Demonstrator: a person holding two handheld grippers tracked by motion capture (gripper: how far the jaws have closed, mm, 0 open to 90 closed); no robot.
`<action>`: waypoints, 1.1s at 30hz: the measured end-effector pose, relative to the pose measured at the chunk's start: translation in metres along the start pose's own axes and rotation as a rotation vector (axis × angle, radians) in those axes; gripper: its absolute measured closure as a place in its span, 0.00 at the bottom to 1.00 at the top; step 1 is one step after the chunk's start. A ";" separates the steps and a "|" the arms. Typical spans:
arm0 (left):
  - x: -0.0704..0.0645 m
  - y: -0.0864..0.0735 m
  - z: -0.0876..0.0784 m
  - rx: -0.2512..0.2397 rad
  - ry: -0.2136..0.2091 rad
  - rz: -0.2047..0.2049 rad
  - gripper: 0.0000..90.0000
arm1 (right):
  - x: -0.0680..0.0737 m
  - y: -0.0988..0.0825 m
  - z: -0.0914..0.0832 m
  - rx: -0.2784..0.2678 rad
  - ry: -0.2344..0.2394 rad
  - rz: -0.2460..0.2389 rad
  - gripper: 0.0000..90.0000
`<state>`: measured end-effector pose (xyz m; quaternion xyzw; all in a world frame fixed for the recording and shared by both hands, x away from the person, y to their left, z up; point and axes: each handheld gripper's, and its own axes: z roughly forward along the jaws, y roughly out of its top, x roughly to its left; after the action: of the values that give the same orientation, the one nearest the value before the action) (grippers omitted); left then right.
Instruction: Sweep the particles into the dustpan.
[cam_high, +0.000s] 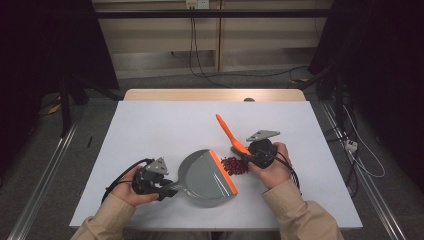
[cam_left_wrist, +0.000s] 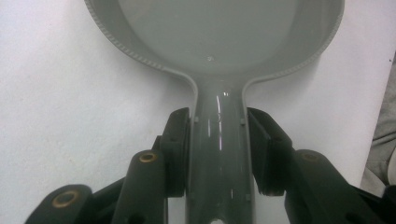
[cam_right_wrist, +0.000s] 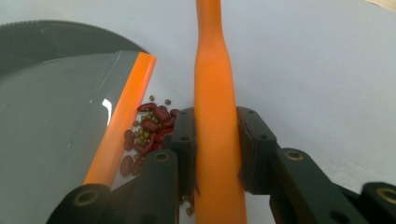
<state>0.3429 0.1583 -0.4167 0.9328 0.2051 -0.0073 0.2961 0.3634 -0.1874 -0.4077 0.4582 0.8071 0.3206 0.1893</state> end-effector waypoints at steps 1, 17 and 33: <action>0.000 0.000 0.000 -0.001 -0.001 0.001 0.69 | 0.000 0.000 0.000 -0.004 0.001 0.000 0.79; 0.000 0.004 0.003 0.006 -0.006 -0.003 0.69 | 0.017 0.001 0.003 -0.022 0.010 0.036 0.79; -0.001 0.007 0.006 0.007 -0.009 -0.010 0.69 | 0.037 0.003 0.007 -0.052 0.027 0.069 0.79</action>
<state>0.3451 0.1500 -0.4176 0.9328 0.2083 -0.0139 0.2937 0.3508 -0.1522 -0.4109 0.4763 0.7846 0.3541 0.1790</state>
